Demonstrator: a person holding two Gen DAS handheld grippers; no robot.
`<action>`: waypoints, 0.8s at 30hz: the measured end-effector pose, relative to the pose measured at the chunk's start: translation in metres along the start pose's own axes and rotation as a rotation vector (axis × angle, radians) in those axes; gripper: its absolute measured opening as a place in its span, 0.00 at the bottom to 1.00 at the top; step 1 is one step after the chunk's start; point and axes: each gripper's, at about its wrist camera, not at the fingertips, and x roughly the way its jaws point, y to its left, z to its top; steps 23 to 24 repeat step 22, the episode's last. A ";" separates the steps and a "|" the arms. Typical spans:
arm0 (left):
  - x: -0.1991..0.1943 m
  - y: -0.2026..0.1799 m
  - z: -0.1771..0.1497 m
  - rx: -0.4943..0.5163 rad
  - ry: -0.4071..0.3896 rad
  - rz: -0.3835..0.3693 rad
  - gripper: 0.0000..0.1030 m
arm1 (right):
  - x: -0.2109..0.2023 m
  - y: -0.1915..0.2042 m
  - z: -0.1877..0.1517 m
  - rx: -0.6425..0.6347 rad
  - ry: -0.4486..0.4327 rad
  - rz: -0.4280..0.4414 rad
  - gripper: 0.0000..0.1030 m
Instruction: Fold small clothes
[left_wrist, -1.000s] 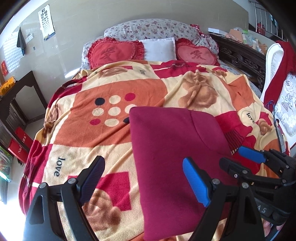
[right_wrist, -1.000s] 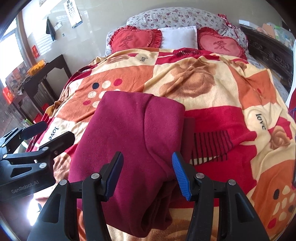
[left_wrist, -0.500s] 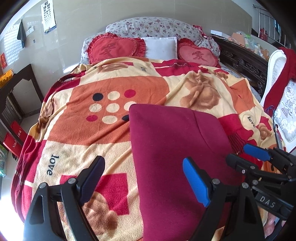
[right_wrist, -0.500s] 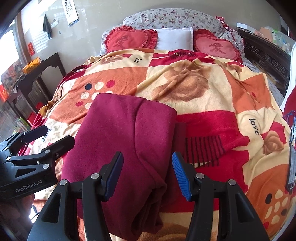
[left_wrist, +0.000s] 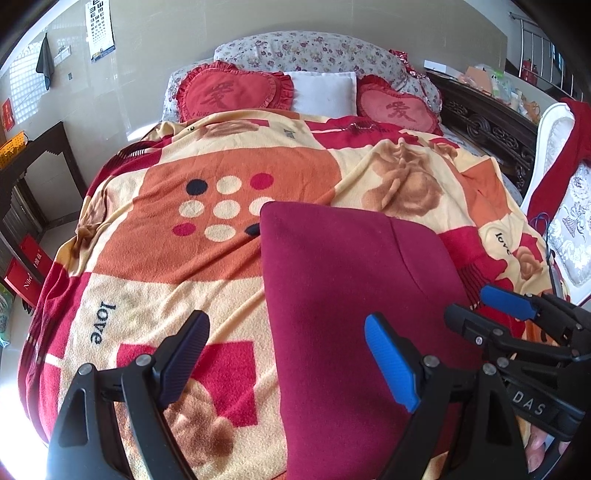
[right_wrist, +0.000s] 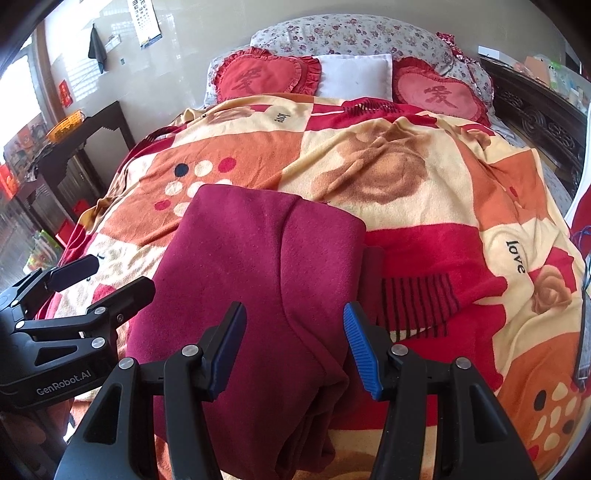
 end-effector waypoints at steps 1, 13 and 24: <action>0.000 0.000 0.000 0.000 0.001 0.000 0.87 | 0.000 0.001 0.000 0.000 0.003 0.001 0.36; -0.001 0.000 -0.002 -0.007 0.004 -0.005 0.87 | 0.002 0.002 -0.002 0.001 0.008 -0.002 0.36; 0.003 0.037 0.002 -0.075 0.012 -0.027 0.87 | 0.012 -0.023 0.004 0.048 0.015 0.022 0.36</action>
